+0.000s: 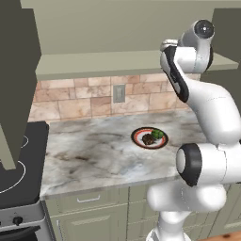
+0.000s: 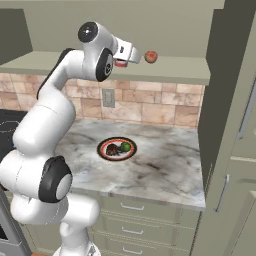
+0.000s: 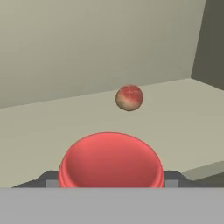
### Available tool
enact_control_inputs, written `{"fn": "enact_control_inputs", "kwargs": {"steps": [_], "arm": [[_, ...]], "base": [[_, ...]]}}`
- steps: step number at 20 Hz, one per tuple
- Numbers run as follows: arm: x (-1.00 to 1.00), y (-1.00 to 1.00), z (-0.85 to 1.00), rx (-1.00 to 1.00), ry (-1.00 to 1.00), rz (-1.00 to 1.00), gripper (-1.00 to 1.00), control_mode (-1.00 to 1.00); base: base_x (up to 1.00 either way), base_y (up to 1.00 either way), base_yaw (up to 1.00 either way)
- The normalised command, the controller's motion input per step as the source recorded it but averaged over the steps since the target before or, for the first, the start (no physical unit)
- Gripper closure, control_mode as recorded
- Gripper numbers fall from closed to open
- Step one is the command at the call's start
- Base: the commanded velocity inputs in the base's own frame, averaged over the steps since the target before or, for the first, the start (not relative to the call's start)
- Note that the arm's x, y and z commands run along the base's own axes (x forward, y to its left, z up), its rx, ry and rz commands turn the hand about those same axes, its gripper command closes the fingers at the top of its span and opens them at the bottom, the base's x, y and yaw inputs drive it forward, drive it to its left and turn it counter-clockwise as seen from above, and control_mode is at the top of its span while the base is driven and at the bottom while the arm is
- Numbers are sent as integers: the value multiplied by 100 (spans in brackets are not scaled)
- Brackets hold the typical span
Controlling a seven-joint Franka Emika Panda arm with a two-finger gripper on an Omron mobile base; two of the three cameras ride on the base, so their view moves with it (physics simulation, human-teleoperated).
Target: Pick the avocado and bread from the counter and place them on the plate. Then pick the jam from the cabinet and place it next to the plate. Lastly close the cabinet door.
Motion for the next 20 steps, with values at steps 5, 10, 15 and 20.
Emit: {"fn": "enact_control_inputs", "kwargs": {"steps": [5, 10, 15, 20], "arm": [[-66, 0, 4, 4, 2, 6, 100, -100], [-64, 0, 1, 2, 3, 10, 100, -100], [-62, 0, 0, 0, 1, 7, 100, -100], [-53, 0, 0, 0, 4, 2, 100, -100]], "base": [[0, 0, 0], [0, 0, 0], [0, 0, 0], [0, 0, 0]]}}
